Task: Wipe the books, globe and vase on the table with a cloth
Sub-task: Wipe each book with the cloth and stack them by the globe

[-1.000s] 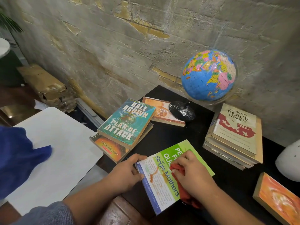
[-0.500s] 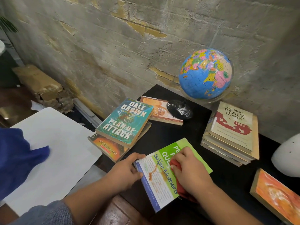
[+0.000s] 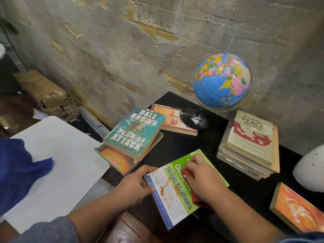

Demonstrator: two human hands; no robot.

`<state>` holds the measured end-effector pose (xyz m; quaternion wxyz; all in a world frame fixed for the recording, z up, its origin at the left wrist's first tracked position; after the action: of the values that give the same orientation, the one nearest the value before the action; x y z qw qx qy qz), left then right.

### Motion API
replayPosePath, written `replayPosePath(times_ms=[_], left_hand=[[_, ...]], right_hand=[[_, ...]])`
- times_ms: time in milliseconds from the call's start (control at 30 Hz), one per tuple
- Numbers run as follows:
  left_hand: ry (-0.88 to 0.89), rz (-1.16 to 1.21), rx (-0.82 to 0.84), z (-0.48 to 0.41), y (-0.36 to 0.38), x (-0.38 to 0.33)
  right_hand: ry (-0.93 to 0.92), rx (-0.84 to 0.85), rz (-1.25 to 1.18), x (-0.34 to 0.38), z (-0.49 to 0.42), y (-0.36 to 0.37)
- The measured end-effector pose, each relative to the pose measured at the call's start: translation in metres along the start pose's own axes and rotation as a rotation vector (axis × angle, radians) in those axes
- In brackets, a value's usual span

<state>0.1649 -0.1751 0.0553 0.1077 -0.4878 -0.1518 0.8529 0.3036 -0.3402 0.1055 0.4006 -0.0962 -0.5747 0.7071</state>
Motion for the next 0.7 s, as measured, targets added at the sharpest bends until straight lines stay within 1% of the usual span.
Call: replayPosePath(times_ms=[33, 100, 167, 200, 233, 300, 333, 367, 400, 433, 500, 533, 567, 600, 700], left_hand=[[0.000, 0.001, 0.001, 0.000, 0.000, 0.000], [-0.002, 0.002, 0.002, 0.001, 0.000, 0.000], [0.000, 0.004, 0.004, 0.001, 0.000, -0.001], [0.001, 0.005, 0.006, 0.001, 0.000, -0.001], [0.001, 0.006, 0.007, 0.001, 0.000, -0.002], [-0.002, 0.005, 0.004, 0.001, 0.000, -0.002], [-0.003, 0.003, 0.003, 0.002, 0.000, -0.002], [-0.003, 0.000, 0.003, 0.002, 0.000, -0.002], [-0.002, -0.001, 0.004, 0.002, 0.000, -0.002], [0.001, -0.001, 0.006, 0.002, 0.000, -0.002], [0.004, -0.003, 0.007, 0.003, 0.000, -0.003], [0.005, -0.005, 0.008, 0.003, 0.000, -0.003], [0.007, -0.007, 0.008, 0.003, 0.000, -0.003], [0.008, -0.008, 0.006, 0.004, -0.001, -0.004], [0.004, -0.013, 0.008, 0.004, 0.000, -0.006]], right_hand=[[-0.040, 0.017, 0.010, 0.004, 0.001, 0.003], [-0.134, 0.111, -0.009, 0.004, 0.006, 0.007], [-0.156, 0.180, -0.064, -0.011, 0.007, 0.001], [-0.125, 0.159, -0.084, -0.023, 0.004, -0.005], [-0.067, 0.103, -0.095, -0.034, 0.000, -0.011], [0.122, -0.055, -0.099, -0.048, -0.008, -0.019], [0.206, -0.122, -0.076, -0.048, -0.011, -0.018], [0.240, -0.154, -0.026, -0.042, -0.013, -0.015], [0.212, -0.152, 0.022, -0.033, -0.013, -0.010], [0.130, -0.120, 0.039, -0.023, -0.010, -0.004], [-0.058, -0.010, -0.017, -0.014, -0.002, 0.004], [-0.115, 0.028, -0.052, -0.019, -0.001, 0.003], [-0.118, 0.030, -0.079, -0.029, -0.003, 0.000], [-0.069, -0.010, -0.099, -0.040, -0.008, -0.006], [0.233, -0.179, -0.089, -0.054, -0.024, -0.016]])
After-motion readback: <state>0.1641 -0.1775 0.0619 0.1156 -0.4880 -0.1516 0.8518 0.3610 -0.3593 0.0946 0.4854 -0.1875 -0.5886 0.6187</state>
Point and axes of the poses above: each hand's wrist, its own z-axis away from the middle knuckle, its own y-axis out of the palm, x = y × z, the point moved 3 cm from there along -z, towards the middle knuckle, and after that the axes turned 10 degrees about x, right-handed, at the moved point
